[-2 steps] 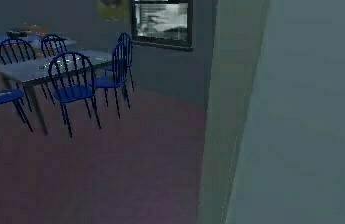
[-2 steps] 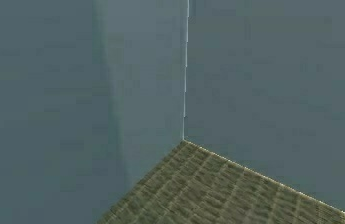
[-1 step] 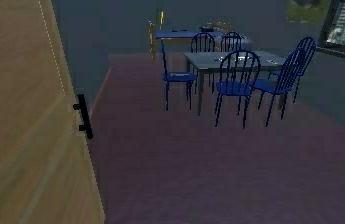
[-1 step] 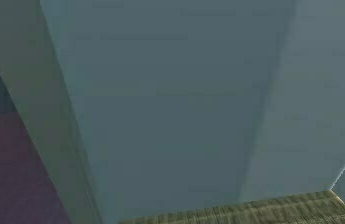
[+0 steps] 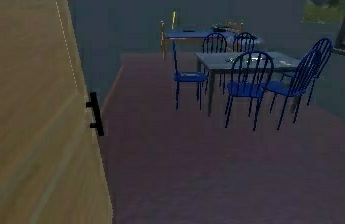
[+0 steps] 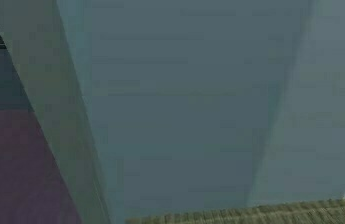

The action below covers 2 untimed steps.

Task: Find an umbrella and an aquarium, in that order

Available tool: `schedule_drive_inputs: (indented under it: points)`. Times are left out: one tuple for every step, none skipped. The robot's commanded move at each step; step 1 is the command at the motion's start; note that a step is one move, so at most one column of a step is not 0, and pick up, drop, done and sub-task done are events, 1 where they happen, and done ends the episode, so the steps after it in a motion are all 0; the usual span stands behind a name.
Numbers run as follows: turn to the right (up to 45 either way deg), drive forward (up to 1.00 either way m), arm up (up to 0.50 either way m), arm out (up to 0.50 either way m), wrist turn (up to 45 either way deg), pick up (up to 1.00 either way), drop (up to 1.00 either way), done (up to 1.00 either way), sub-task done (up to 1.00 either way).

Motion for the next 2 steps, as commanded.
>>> schedule_drive_inputs:
  points:
    - [0.0, 1.0, 0.0, 0.0, 0.0, 0.0, 0.0, 0.0, 0.0]
    - [-12.0, 0.0, 0.0, 0.0, 0.0, 0.0, 0.0, 0.0, 0.0]
